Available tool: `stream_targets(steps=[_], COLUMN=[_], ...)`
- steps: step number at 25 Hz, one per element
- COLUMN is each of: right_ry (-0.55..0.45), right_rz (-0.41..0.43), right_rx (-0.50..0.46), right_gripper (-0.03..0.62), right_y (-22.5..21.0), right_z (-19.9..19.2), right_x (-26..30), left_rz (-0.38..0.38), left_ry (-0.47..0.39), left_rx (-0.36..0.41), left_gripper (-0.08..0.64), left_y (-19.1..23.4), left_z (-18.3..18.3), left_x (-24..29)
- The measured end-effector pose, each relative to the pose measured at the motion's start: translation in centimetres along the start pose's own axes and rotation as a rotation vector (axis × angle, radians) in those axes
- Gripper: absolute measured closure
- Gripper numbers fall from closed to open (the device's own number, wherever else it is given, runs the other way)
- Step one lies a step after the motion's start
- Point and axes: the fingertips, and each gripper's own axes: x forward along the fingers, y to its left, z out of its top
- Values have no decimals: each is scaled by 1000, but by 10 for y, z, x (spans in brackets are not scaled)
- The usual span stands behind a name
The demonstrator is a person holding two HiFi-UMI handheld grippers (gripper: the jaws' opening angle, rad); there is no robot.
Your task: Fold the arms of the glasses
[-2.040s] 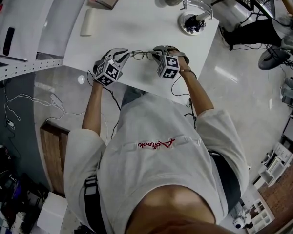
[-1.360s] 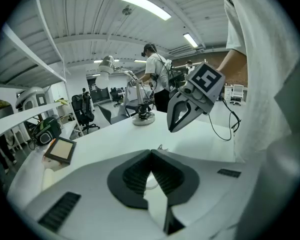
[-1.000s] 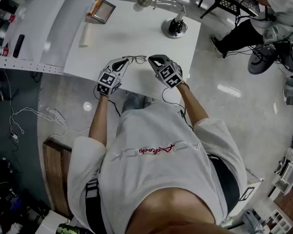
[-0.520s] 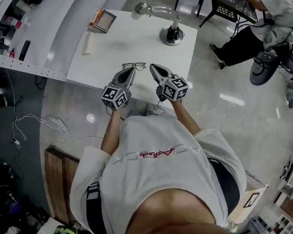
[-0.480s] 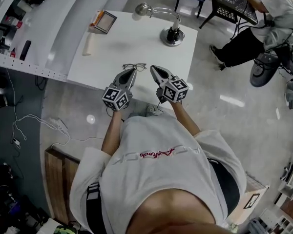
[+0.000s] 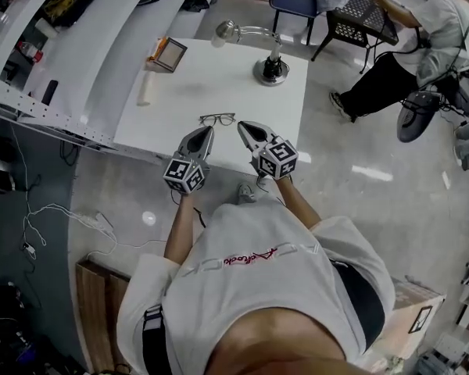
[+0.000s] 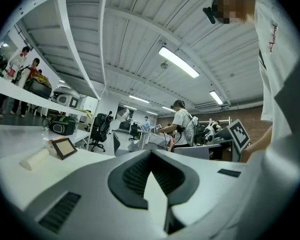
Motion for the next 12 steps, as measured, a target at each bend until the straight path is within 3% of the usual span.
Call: stream_targets(steps=[12], right_ry=[23], right_rz=[-91], right_rx=[-132], right_gripper=[572], right_y=[81], right_z=[-27], right_x=[-65], left_rz=[-4], left_ry=[-5], left_rx=[-12], left_gripper=[535], left_y=[-50], left_z=[-24], left_x=[-88])
